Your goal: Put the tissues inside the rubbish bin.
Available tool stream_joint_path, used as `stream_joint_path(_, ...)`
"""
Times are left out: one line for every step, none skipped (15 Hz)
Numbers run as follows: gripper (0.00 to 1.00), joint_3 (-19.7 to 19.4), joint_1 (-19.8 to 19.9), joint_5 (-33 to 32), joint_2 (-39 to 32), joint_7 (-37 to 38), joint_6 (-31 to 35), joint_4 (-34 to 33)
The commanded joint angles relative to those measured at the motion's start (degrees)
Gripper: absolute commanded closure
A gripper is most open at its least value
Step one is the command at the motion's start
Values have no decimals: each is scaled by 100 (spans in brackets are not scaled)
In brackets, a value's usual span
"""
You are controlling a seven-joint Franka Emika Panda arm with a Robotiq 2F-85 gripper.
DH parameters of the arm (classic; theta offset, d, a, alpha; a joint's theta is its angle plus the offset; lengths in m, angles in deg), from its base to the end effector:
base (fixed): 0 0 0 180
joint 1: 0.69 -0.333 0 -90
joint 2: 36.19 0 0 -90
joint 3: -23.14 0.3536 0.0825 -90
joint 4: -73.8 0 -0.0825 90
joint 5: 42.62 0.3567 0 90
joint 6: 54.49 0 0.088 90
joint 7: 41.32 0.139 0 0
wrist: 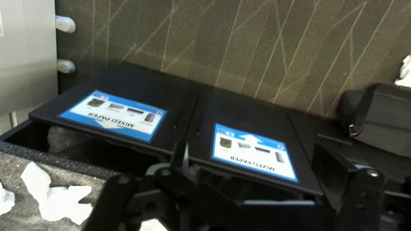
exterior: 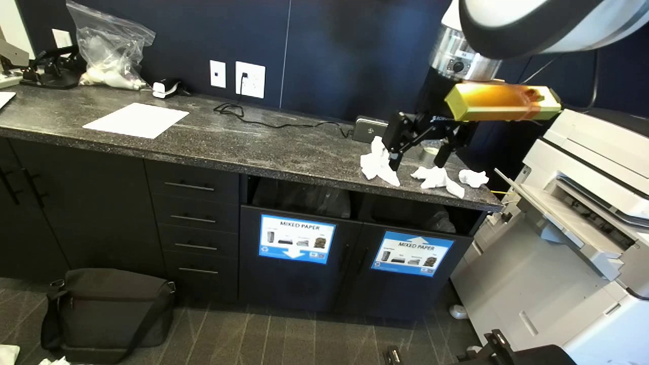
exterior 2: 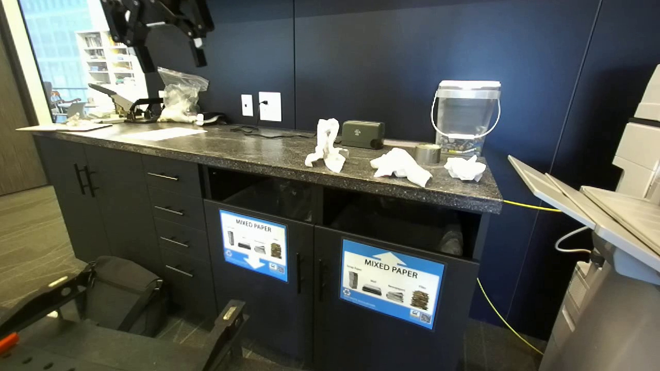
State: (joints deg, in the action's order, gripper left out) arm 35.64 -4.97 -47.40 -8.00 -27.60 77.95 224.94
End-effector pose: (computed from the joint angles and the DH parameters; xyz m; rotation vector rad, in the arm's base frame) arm 0.3461 0.1018 0.4327 3.0010 0.1318 0.2869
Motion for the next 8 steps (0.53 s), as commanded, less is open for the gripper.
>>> stream_joint_path(0,21,624,-765,-724,466,1204,-129)
stream_joint_path(0,13,852,-1038,-993,596,1506,-234)
stream_joint_path(0,1,1063,-1307,-1250,732,1776,-343)
stream_joint_path(0,-34,1255,-1561,-1559,816,1998,-499)
stream_joint_path(0,-59,1439,-1851,-1839,941,2196,-659)
stream_joint_path(0,-166,1611,-2119,-2253,994,2400,-901)
stream_joint_path(0,-263,1704,-2375,-2583,1112,2532,-1119)
stream_joint_path(0,-425,1701,-2529,-2915,1119,2585,-1390)
